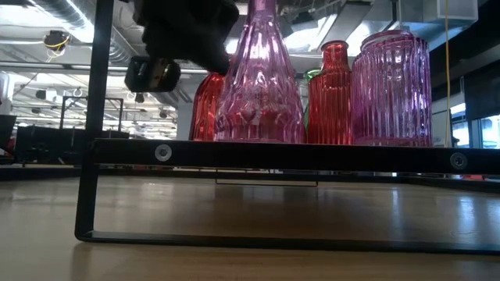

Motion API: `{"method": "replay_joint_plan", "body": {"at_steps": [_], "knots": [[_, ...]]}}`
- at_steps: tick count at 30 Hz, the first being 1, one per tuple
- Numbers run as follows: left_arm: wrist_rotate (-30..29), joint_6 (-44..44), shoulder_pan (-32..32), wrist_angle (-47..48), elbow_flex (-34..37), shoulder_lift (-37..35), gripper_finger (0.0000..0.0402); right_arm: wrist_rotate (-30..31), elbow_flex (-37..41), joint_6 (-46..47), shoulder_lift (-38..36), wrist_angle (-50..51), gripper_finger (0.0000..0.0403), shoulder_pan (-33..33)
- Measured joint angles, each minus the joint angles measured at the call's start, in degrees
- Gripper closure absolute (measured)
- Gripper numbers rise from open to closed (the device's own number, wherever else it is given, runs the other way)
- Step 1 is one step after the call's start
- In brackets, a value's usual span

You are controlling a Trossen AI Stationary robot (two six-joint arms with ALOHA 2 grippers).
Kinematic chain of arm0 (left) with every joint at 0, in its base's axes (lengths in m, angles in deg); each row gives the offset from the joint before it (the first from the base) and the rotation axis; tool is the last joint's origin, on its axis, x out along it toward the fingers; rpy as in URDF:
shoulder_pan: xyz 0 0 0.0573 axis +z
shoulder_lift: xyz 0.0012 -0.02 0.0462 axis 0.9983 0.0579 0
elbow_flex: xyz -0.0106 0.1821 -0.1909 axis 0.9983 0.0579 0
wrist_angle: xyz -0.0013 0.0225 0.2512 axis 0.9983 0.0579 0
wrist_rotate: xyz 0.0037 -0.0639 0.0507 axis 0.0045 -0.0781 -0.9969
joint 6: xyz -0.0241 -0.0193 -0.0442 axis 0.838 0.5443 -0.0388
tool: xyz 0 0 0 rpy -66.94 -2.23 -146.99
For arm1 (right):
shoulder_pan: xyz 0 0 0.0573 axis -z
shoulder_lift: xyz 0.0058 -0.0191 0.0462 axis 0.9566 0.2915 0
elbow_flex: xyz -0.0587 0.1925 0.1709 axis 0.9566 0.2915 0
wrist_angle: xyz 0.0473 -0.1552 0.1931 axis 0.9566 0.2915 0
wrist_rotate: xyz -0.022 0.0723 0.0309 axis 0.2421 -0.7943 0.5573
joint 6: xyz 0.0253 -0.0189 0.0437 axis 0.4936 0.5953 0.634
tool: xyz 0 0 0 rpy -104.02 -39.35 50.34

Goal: Sort vases onto shelf
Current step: Put the left pink vase aligned with the other pink vase on the shelf

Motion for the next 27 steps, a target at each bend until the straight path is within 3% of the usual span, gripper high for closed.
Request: {"method": "replay_joint_plan", "body": {"at_steps": [14,27], "knots": [[2.92,-3.39,1.32,-7.17,-0.01,0.00,0.0401,0.00,0.00,-0.86,0.00,-0.09,0.0317,0.00],[4.50,-3.51,1.62,-7.65,-0.01,0.00,0.0402,0.00,0.00,-1.08,0.00,-0.11,0.0317,0.00]]}}
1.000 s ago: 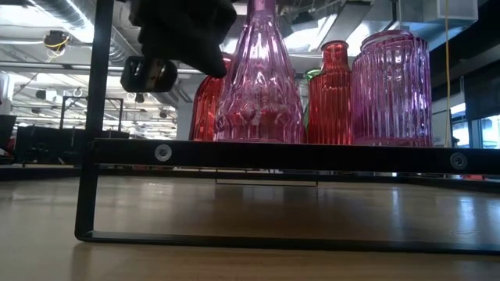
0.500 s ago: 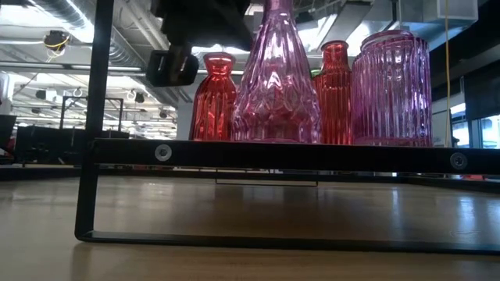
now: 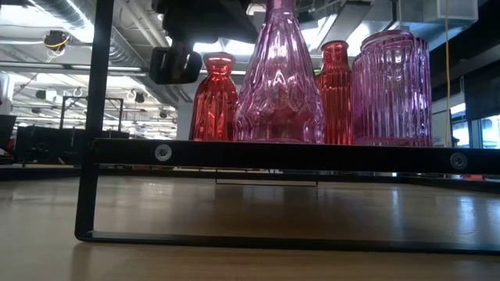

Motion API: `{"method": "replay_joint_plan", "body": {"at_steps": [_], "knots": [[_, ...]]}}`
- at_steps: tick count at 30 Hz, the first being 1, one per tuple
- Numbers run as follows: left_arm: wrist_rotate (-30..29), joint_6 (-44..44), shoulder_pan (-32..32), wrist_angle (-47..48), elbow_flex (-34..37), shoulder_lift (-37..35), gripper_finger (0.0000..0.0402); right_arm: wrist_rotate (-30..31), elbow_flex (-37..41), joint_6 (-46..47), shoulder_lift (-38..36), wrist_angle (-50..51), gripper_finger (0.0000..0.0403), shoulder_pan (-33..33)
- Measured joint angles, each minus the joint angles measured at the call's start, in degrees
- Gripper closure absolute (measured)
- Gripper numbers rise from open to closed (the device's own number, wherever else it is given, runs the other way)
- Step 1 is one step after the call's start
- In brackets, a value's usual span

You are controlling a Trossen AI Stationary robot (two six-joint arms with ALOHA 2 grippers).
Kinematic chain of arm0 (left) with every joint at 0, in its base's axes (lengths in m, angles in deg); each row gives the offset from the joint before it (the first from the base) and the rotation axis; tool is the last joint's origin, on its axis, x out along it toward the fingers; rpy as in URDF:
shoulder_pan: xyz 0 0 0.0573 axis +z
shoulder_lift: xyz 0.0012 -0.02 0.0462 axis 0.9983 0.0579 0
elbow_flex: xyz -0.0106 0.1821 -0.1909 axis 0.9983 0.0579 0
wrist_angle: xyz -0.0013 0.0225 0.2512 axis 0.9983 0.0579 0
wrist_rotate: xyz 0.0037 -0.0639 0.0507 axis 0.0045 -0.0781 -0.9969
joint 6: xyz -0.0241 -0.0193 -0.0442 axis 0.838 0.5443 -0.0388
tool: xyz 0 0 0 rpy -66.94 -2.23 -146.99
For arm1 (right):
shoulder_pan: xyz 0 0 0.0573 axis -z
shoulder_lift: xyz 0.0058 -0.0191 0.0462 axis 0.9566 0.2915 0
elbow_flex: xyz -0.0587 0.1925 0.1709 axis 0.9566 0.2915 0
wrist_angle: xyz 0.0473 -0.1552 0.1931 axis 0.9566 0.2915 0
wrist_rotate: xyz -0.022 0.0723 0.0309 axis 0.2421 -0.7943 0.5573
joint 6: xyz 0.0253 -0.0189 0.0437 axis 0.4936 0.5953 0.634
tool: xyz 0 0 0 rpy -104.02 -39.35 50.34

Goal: Sort vases onto shelf
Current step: Put the left pink vase aligned with the other pink vase on the shelf, then put the transparent vase aligned with the other transparent vases on the shelf

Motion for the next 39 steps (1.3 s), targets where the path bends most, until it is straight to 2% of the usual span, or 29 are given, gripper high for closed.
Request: {"method": "replay_joint_plan", "body": {"at_steps": [9,27,32,37,39], "knots": [[-0.37,-1.21,0.23,-4.08,0.00,0.00,0.0401,-0.02,-0.02,0.07,0.00,0.02,0.0317,0.00],[-0.48,4.51,-2.50,2.08,0.00,-0.82,0.0401,-0.02,0.00,-0.05,0.00,-0.48,0.0317,0.00],[-1.05,6.36,-3.89,10.09,0.00,-5.03,0.0401,-0.90,0.00,-0.81,0.00,-2.33,0.0317,0.00],[-1.98,6.37,-4.57,18.53,0.00,-13.11,0.0401,-0.94,0.00,-3.93,0.00,-5.74,0.0317,0.00],[-2.16,6.38,-4.50,19.17,0.00,-16.45,0.0401,-0.94,0.00,-5.41,0.19,-8.15,0.0317,0.00]]}}
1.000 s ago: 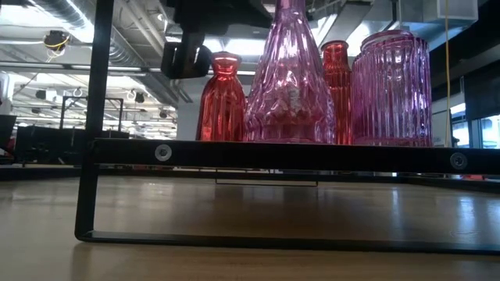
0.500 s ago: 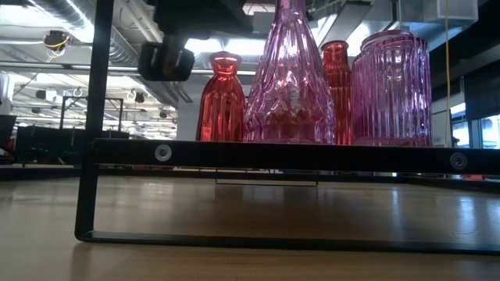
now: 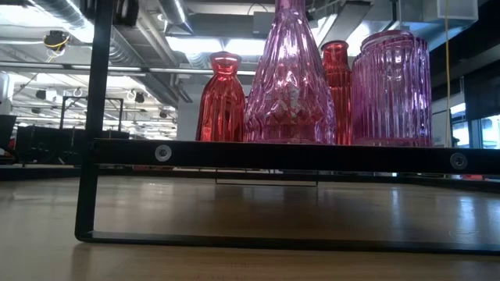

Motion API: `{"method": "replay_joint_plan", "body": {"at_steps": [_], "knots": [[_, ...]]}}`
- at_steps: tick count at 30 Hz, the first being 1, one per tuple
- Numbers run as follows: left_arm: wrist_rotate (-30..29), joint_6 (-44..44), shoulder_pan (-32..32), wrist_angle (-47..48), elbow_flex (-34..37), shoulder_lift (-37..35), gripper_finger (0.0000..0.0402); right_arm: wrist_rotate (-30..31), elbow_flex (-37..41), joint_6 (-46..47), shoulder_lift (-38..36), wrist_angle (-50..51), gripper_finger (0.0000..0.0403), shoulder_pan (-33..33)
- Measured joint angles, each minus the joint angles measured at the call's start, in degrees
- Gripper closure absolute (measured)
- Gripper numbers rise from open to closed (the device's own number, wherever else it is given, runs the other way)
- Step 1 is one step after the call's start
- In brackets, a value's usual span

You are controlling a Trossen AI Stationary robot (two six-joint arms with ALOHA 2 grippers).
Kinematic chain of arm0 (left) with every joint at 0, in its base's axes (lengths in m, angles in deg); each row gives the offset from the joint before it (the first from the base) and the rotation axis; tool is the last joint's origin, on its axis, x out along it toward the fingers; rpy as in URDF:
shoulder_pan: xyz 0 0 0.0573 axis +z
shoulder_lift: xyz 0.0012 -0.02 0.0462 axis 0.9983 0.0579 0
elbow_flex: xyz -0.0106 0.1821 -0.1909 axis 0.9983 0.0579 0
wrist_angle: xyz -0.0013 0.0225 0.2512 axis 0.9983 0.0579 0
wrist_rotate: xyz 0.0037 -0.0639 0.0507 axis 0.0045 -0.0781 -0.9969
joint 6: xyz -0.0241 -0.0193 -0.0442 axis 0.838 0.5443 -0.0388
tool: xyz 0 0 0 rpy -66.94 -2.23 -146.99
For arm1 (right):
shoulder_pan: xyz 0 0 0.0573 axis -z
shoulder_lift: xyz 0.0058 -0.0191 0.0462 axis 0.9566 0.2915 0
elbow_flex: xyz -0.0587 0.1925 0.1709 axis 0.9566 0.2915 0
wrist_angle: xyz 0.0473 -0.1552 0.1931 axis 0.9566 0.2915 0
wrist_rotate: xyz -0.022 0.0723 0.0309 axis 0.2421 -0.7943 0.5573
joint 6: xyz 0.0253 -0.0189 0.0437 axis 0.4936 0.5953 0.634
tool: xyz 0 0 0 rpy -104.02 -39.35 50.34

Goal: Sort vases onto shelf
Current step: Put the transparent vase aligned with the other transparent vases on the shelf

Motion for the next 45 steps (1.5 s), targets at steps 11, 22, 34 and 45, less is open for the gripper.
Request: {"method": "replay_joint_plan", "body": {"at_steps": [11,22,34,45], "knots": [[-19.69,-8.53,0.37,-17.75,-0.02,-12.33,0.0401,-0.04,0.00,-2.66,3.76,-16.32,0.0317,0.00],[-29.72,-53.32,2.19,-58.15,-0.02,-13.73,0.0402,-0.09,-0.01,-2.20,4.90,-18.30,0.0317,0.00],[-30.11,-76.98,2.80,-74.98,-0.02,-18.81,0.0402,4.61,-0.01,-1.33,4.86,-25.74,0.0317,0.00],[-35.25,-78.25,2.80,-71.60,-0.02,-22.54,0.0401,10.74,0.00,-2.40,5.10,-29.97,0.0317,0.00]]}}
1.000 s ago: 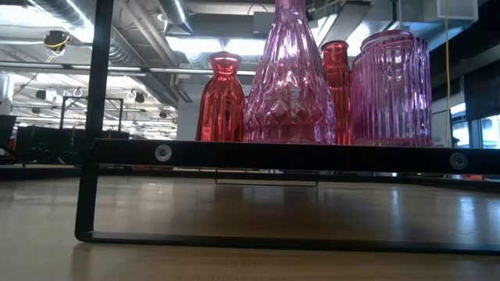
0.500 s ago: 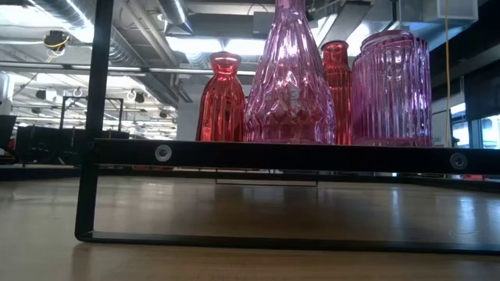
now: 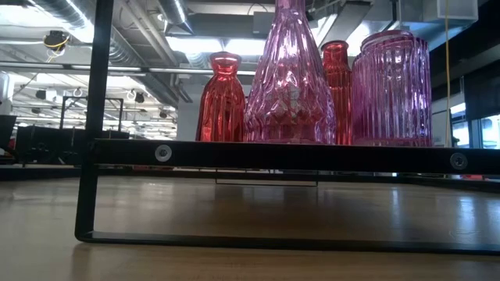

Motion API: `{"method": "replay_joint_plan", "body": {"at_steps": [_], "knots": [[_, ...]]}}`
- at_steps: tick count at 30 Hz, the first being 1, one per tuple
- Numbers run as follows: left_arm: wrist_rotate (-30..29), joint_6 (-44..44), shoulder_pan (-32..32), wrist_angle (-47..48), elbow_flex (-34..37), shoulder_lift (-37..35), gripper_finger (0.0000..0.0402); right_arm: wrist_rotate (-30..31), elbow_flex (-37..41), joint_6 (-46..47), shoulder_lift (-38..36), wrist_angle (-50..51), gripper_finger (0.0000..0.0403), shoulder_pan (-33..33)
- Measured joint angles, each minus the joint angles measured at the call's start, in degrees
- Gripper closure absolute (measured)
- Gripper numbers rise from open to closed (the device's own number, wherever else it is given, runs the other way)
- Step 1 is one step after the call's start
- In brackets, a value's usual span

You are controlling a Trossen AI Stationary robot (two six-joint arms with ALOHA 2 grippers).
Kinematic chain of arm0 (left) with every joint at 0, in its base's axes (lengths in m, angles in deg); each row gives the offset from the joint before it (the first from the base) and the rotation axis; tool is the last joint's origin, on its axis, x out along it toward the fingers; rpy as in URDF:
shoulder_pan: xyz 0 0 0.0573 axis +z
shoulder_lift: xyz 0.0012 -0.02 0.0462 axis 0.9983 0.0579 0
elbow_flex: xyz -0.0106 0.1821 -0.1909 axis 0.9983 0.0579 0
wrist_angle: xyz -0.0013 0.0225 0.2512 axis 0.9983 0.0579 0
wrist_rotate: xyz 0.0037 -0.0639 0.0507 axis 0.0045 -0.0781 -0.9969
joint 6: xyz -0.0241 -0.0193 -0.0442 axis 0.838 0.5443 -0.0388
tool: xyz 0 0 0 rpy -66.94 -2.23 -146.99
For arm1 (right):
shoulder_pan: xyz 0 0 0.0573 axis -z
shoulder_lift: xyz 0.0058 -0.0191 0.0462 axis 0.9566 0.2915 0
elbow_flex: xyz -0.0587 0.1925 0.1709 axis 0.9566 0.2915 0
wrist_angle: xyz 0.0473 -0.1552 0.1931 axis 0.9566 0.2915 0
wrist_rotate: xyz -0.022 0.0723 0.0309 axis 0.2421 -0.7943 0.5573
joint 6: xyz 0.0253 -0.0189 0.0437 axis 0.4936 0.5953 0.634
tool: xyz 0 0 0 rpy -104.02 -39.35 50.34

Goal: Sort vases onto shelf
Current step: Put the transparent vase aligned with the other transparent vases on the shelf

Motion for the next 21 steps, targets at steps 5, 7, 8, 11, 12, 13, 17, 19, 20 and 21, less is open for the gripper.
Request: {"method": "replay_joint_plan", "body": {"at_steps": [5,7,8,11,12,13,17,19,20,21], "knots": [[1.16,0.40,0.00,1.14,0.00,-0.14,0.0401,-0.13,-0.02,2.98,0.00,-1.53,0.0317,0.00],[0.69,0.37,-0.02,1.68,0.00,0.39,0.0401,-0.18,0.00,2.96,0.00,-1.87,0.0317,0.00],[-0.20,0.37,-0.02,1.69,0.00,0.75,0.0401,-0.21,0.00,2.97,0.00,-2.04,0.0317,0.00],[-3.76,0.37,0.00,1.73,0.00,1.09,0.0401,-0.21,-0.01,3.81,0.00,-2.96,0.0317,0.00],[-4.68,0.36,0.00,1.74,0.00,1.05,0.0401,-0.21,-0.02,4.52,0.00,-3.16,0.0317,0.00],[-5.24,0.31,0.00,1.98,0.00,1.00,0.0401,-0.21,-0.01,4.98,0.00,-3.36,0.0317,0.00],[-9.89,1.69,-0.67,6.87,0.00,0.71,0.0381,-0.21,-0.01,5.99,0.00,-3.36,0.0317,0.00],[-13.82,3.30,-1.77,12.16,0.02,-0.31,0.0356,-0.22,-0.01,5.99,0.00,-3.44,0.0317,0.00],[-16.11,3.99,-2.38,14.40,0.02,-0.92,0.0342,-0.21,0.00,5.98,0.00,-3.55,0.0317,0.00],[-18.64,5.30,-2.99,16.58,0.02,-1.57,0.0326,-0.21,-0.02,6.00,0.00,-3.63,0.0317,0.00]]}}
